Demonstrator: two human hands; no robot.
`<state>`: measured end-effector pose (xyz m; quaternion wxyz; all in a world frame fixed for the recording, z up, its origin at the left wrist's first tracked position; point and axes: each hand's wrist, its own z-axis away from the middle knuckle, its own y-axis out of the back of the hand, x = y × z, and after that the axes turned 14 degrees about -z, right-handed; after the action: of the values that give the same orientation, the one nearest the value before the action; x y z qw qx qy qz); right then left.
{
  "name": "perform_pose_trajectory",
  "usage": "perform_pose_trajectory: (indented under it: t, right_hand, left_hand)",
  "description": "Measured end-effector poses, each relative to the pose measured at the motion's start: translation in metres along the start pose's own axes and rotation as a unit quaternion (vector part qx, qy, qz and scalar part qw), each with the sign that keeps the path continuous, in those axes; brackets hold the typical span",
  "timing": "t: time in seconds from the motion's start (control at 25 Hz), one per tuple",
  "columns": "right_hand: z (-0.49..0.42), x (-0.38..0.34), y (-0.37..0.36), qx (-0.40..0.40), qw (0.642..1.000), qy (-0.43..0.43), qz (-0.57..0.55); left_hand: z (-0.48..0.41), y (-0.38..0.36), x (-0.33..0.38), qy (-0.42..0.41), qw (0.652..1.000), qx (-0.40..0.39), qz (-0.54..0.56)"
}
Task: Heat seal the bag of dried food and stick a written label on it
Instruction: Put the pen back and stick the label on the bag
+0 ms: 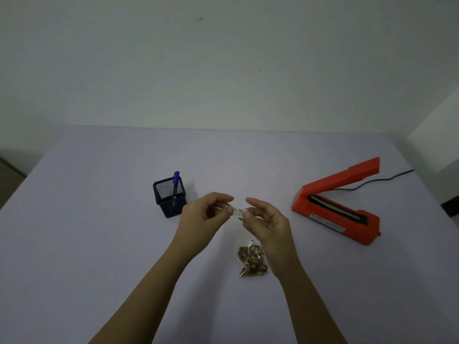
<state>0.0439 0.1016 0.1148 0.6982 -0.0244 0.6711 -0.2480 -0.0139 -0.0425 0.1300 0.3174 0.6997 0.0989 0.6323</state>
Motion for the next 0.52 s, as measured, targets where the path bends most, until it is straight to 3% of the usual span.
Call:
perform_pose_trajectory:
  t: [0.24,0.52]
  right_hand:
    - [0.0004,-0.0048,-0.0008,0.005,1.000,-0.008,0.004]
    - [0.0041,-0.0052,-0.0071,-0.016,0.999,-0.028,-0.042]
  left_hand:
    - [0.0053,-0.0104,0.0041,-0.040,0.995,0.079,-0.052]
    - [0.0092,-0.0079,0.0021,-0.028,0.998,0.054,0.002]
